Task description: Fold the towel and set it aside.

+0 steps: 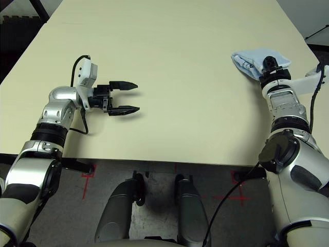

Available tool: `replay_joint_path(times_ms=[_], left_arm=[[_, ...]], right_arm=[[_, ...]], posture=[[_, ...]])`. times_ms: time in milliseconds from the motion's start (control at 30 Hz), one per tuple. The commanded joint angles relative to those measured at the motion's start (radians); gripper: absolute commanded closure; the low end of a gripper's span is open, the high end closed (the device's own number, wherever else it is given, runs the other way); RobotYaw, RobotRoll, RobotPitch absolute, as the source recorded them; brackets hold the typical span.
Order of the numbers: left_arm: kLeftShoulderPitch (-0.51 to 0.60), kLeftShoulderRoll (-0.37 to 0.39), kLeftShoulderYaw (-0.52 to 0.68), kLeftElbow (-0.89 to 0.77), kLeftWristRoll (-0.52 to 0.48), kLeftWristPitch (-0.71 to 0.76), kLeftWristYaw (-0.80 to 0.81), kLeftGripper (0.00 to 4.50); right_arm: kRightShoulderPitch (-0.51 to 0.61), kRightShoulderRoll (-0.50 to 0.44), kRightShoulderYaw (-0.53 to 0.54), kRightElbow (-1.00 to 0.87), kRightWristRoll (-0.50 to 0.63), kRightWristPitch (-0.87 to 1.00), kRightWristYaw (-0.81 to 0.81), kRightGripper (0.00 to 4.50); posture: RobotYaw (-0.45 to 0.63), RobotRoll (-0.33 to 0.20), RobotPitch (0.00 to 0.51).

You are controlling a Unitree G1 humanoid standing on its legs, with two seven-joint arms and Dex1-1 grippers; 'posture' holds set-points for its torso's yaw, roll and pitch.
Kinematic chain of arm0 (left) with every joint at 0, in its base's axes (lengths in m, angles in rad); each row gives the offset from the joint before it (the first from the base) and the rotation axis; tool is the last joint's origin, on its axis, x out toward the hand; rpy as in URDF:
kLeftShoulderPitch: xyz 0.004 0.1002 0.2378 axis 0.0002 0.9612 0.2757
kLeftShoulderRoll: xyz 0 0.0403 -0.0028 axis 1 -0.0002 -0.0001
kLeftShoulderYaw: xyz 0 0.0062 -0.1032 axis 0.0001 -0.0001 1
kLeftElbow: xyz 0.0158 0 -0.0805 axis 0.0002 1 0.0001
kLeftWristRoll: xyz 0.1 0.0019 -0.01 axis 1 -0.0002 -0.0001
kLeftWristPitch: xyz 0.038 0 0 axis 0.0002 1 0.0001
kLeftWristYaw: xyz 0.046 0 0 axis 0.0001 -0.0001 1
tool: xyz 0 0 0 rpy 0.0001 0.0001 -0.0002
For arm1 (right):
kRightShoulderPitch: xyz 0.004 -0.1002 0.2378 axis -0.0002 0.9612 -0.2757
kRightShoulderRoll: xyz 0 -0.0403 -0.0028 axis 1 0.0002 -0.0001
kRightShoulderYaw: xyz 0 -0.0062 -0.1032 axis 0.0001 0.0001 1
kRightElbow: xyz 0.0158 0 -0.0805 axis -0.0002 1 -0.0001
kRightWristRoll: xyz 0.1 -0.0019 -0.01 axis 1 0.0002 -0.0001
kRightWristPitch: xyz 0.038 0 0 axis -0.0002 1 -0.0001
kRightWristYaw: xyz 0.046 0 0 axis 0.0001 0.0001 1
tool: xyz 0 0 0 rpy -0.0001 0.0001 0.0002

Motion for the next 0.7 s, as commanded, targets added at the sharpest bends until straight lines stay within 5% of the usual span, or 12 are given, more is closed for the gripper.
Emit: replay_joint_path(times_ms=[33, 267, 500, 700], left_arm=[[-0.021, -0.007, -0.018, 0.031, 0.015, -0.017, -0.011, 0.0], [-0.025, -0.01, -0.016, 0.042, 0.015, -0.025, -0.012, 0.0], [-0.012, -0.017, -0.018, 0.031, 0.011, -0.019, -0.013, 0.0], [-0.015, -0.032, -0.01, 0.034, 0.004, -0.011, 0.001, 0.0]], right_arm=[[0.045, 0.005, -0.008, -0.075, 0.021, 0.03, -0.035, 0.05], [0.227, 0.092, -0.02, -0.439, 0.1, 0.205, -0.187, 0.05], [0.547, 0.184, -0.098, -1.037, 0.36, 0.509, -0.436, 0.05], [0.632, 0.141, -0.118, -1.172, 0.493, 0.582, -0.498, 0.05]], posture=[[0.0, 0.0, 0.198], [-0.01, 0.0, 0.205], [-0.03, 0.0, 0.214], [-0.04, 0.0, 0.22]])
